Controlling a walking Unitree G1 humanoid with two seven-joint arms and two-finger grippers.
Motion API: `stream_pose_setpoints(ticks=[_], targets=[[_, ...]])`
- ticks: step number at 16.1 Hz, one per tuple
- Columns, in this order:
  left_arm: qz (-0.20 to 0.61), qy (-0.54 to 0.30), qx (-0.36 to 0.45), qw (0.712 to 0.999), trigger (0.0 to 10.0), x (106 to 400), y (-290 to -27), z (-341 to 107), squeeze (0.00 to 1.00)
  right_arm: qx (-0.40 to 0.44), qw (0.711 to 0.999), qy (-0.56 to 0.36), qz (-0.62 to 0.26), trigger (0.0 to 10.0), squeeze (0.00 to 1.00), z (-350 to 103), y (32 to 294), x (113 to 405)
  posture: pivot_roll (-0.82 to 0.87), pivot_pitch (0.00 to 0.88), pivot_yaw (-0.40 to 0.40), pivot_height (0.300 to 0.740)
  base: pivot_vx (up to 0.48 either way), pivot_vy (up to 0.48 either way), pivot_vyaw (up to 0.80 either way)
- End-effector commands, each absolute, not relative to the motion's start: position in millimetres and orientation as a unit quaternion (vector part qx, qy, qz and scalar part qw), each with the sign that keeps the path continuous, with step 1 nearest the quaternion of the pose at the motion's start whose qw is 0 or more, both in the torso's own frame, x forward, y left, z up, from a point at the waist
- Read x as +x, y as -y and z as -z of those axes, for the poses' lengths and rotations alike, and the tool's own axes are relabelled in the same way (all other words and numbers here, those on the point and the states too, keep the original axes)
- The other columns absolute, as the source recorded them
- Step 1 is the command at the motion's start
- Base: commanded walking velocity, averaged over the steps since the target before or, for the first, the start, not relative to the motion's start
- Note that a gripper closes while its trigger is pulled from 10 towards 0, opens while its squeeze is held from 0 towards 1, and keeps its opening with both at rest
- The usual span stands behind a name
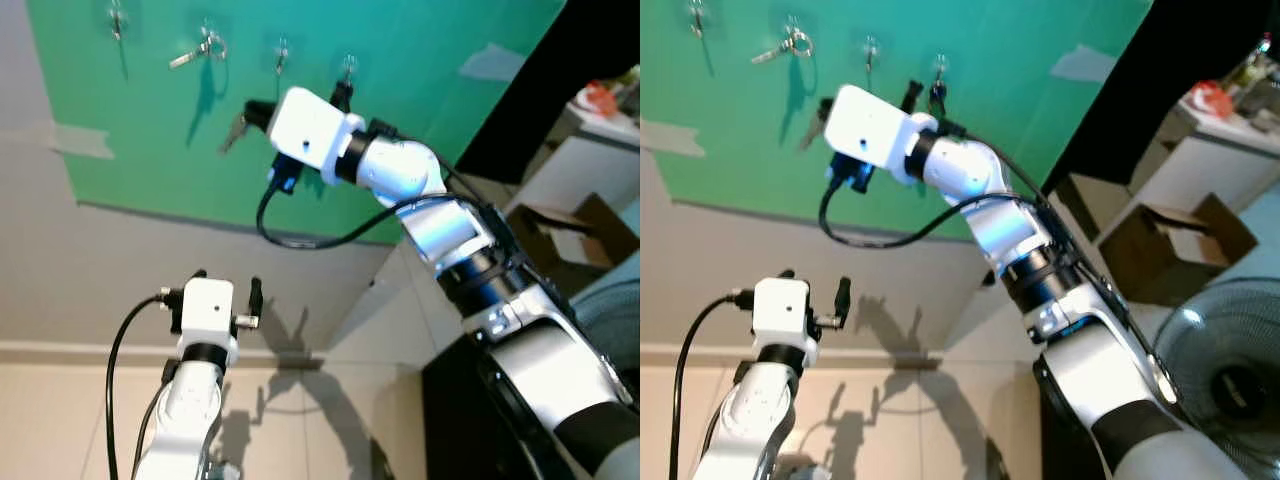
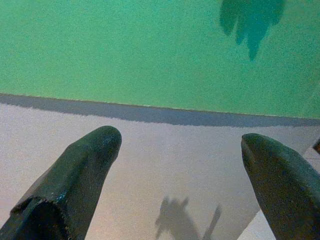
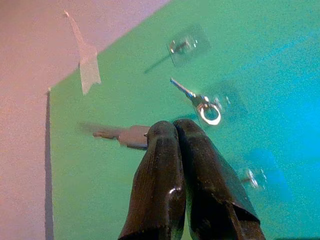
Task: Hang keys on a hook
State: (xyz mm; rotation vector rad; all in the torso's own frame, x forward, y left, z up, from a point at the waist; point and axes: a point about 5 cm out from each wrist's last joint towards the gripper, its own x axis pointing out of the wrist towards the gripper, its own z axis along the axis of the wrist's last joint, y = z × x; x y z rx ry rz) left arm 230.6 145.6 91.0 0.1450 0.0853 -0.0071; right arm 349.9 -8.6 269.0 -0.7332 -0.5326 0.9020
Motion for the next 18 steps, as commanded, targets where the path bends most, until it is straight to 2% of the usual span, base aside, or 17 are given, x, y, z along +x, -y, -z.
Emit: stream_pose_setpoints(ticks=[1, 5, 16, 18], targets=[[0.013, -0.038, 0.072, 0.997, 10.0, 233.6, -137.5, -93.6, 0.00, -0.346, 0.812, 0.240, -0.403, 10.0, 0.00, -269.4, 21.6, 355.8, 0.14, 0.000, -0.255, 0.740, 0.000, 0.000, 0.00], [0.006, -0.033, 0.073, 0.997, 10.0, 235.9, -140.1, -96.7, 0.00, -0.345, 0.814, 0.239, -0.403, 10.0, 0.00, -267.9, 22.1, 355.4, 0.14, 0.000, -0.244, 0.740, 0.000, 0.000, 0.00], [0.025, -0.025, 0.093, 0.995, 10.0, 240.6, -142.3, -100.0, 0.00, -0.348, 0.814, 0.251, -0.392, 10.0, 0.00, -271.1, 22.1, 356.8, 0.16, 0.000, -0.198, 0.740, 0.461, 0.000, 0.00], [0.013, -0.030, 0.096, 0.995, 10.0, 242.0, -146.2, -99.1, 0.00, -0.349, 0.814, 0.254, -0.388, 10.0, 0.00, -273.0, 22.4, 357.8, 0.16, 0.000, -0.197, 0.740, 0.000, 0.000, 0.00]])
